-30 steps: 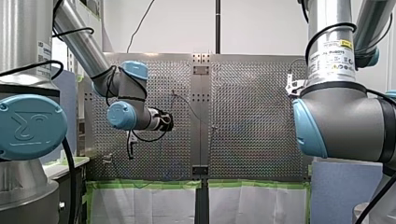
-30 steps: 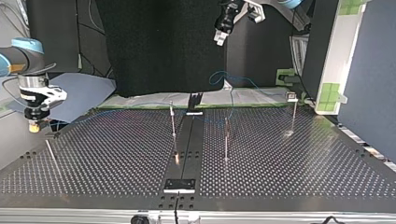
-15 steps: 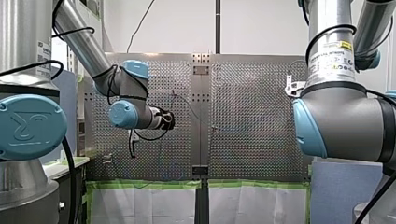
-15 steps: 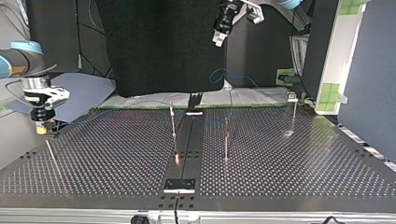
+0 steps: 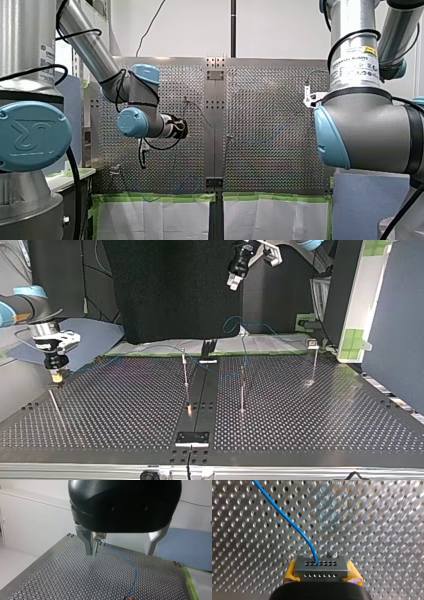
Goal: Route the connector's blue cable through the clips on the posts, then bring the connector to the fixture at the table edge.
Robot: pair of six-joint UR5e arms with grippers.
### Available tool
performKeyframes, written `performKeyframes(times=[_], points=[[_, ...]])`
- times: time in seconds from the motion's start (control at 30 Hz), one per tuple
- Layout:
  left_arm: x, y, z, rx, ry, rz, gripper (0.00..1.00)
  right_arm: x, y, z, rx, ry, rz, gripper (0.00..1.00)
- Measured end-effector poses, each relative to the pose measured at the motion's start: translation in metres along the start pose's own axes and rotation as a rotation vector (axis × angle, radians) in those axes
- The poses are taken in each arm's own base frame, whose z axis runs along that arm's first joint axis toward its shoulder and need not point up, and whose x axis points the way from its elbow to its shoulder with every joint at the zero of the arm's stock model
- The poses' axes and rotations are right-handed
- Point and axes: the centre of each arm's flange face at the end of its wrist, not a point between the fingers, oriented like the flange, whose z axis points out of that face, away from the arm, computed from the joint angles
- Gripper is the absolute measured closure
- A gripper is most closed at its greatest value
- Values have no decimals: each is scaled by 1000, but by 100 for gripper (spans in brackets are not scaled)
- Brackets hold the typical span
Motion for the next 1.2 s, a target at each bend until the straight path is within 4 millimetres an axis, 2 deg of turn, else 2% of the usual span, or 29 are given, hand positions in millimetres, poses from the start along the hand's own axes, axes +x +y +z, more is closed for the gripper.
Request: performKeyframes(times=[0.27, 0.5, 0.93, 1.2], points=[[-1, 0, 1, -1, -2, 0, 0, 4, -5, 2, 63, 8, -24, 100], [-2, -1, 2, -1, -5, -1, 0, 5, -1, -1, 101, 2, -23, 100], [-7, -4, 8, 3, -17, -5, 0, 5, 30, -8, 8, 2, -25, 100], [-9, -5, 10, 4, -20, -6, 0, 6, 38, -8, -16, 15, -35, 100]])
